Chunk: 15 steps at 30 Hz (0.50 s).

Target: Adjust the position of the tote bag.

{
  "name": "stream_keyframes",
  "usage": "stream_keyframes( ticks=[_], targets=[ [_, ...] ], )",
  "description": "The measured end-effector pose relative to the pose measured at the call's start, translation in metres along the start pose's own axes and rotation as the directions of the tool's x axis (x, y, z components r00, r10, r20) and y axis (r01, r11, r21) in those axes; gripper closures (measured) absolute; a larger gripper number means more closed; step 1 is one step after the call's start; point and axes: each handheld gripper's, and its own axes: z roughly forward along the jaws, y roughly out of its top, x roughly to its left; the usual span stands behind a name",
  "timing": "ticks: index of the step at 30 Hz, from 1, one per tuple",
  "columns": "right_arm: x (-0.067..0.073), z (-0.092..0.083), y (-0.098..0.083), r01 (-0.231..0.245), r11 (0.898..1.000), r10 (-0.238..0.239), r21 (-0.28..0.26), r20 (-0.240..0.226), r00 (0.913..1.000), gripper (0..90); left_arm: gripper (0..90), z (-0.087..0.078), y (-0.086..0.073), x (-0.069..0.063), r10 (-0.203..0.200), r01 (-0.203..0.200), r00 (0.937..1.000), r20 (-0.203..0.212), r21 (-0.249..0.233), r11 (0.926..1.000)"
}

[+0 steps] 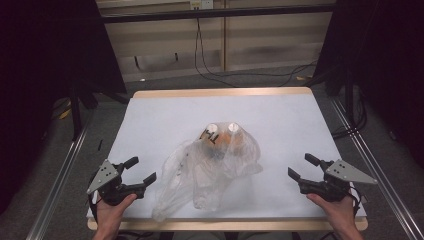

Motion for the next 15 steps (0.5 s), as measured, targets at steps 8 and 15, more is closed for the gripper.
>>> stream_keyframes(
  ticks=[8,15],
  targets=[
    [0.001,0.002,0.001,-0.003,0.999,0.004,0.038,-0.037,0.9993,34.8,16.9,-0.011,0.0,-0.004,-0.017,0.017,0.9998,0.006,0.002,0.9999],
    [0.004,0.001,0.004,-0.03,0.996,0.04,0.083,-0.119,0.9921,47.4,25.7,-0.011,0.001,-0.011,-0.002,0.001,0.9989,0.047,0.036,0.9993]
  ],
)
